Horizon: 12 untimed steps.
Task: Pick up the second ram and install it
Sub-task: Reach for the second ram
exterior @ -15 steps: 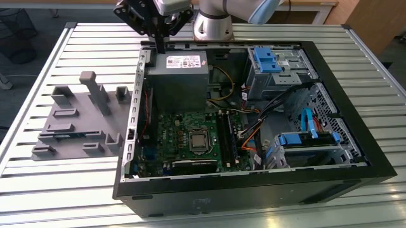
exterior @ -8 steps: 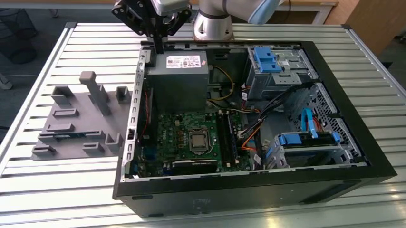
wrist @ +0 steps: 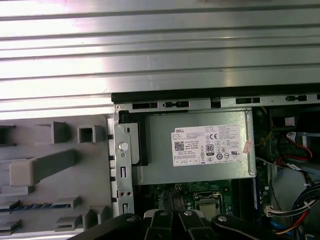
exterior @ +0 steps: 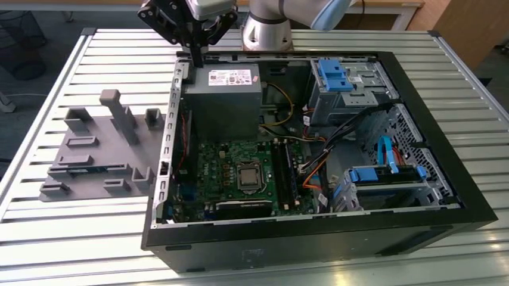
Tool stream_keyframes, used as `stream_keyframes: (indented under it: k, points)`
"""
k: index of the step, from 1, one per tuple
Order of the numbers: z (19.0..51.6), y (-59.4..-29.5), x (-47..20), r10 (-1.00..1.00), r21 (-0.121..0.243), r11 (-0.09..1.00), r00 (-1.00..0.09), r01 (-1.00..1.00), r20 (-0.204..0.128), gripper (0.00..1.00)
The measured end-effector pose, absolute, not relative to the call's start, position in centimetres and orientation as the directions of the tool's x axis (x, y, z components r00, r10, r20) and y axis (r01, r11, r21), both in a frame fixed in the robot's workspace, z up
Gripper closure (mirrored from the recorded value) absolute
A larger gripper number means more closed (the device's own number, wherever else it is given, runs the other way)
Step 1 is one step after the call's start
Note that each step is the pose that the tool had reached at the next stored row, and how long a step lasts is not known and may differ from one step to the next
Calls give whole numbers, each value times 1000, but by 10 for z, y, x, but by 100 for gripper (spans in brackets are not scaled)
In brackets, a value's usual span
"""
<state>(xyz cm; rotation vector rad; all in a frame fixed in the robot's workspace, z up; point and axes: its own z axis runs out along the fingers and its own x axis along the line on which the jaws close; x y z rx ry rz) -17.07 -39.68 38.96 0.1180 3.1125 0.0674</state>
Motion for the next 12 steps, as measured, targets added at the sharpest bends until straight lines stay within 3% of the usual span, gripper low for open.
stream_keyframes:
  k: [12]
  points:
    - [389, -397, -175, 76, 44, 996, -997, 75, -24, 89]
